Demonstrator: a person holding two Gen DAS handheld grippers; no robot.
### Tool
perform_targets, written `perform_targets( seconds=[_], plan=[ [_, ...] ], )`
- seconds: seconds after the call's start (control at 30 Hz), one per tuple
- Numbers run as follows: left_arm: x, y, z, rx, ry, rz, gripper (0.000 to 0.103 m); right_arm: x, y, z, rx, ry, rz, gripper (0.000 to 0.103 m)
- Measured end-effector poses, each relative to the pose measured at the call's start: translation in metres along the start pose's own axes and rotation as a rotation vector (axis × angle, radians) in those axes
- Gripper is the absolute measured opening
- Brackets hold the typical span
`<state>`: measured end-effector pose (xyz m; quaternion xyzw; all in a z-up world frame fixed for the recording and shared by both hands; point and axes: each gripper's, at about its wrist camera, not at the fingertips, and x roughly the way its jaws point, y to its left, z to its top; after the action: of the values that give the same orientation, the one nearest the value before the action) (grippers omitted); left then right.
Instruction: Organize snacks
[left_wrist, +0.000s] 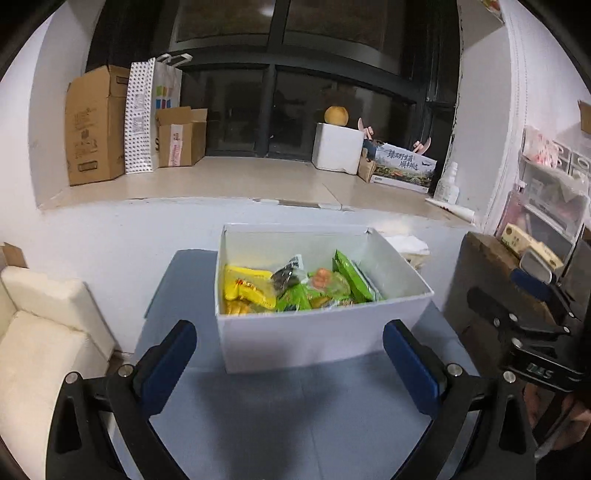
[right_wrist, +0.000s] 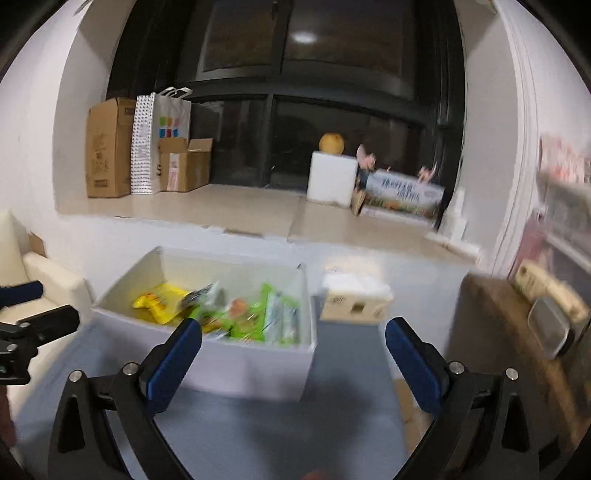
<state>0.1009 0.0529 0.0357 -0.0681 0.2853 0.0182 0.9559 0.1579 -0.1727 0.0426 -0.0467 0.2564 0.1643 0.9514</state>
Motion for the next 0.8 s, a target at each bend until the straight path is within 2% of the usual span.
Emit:
perform_targets(
  seconds=[0.07, 0.17, 0.37, 0.47, 0.6, 0.8],
  plan=[
    [-0.013, -0.005, -0.009, 0.019, 0.0, -0.002, 0.103, -0.008, -0.003, -0.006, 0.029, 0.019, 0.065, 0.102],
    [-0.025, -0.01, -0.023, 0.015, 0.039, -0.016, 0.103, -0.024, 0.004, -0.023, 0.025, 0.018, 0.07, 0.103],
    [-0.036, -0.013, -0.043, 0.001, 0.094, -0.043, 0.103, -0.027, 0.014, -0.052, 0.073, 0.131, 0.231, 0.103],
    [-0.038, -0.012, -0.046, 0.011, 0.096, -0.018, 0.103, -0.026, 0.019, -0.054, 0.066, 0.141, 0.225, 0.103],
    [-0.037, -0.007, -0.046, -0.007, 0.106, -0.027, 0.103, -0.028, 0.02, -0.053, 0.064, 0.137, 0.216, 0.103],
    [-0.037, -0.007, -0.048, -0.01, 0.113, -0.032, 0.103, -0.031, 0.01, -0.055, 0.131, 0.141, 0.241, 0.103]
  ],
)
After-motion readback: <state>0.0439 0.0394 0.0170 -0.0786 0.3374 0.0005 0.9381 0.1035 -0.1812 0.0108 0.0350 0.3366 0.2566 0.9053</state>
